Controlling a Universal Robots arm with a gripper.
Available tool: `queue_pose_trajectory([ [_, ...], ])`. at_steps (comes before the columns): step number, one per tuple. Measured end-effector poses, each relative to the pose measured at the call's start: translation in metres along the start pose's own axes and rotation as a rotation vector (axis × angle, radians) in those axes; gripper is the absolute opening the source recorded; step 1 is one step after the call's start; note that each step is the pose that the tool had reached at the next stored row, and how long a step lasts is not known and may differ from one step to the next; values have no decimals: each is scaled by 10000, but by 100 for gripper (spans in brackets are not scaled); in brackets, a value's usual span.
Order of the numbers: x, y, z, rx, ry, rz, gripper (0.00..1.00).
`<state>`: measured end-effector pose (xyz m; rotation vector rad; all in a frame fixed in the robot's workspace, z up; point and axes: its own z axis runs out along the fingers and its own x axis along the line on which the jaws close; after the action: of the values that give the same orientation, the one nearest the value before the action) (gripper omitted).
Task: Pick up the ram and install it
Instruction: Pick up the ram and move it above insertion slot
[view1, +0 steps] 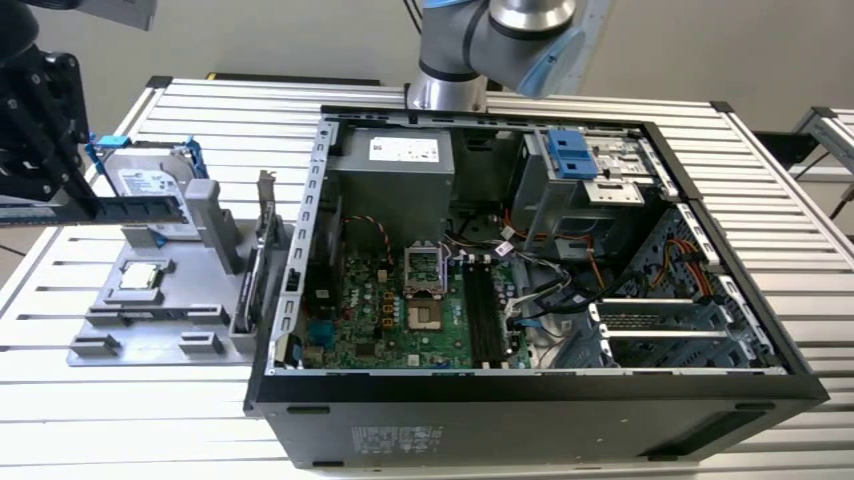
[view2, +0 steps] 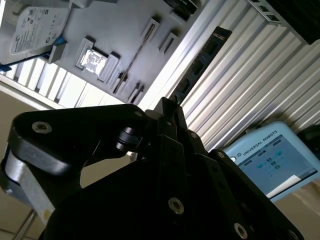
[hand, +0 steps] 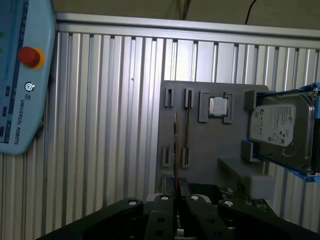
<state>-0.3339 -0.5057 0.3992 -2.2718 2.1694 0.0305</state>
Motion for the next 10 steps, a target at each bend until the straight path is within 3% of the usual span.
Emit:
queue_pose_trajectory([
  [10, 8, -149, -2, 0, 0, -1, 0],
])
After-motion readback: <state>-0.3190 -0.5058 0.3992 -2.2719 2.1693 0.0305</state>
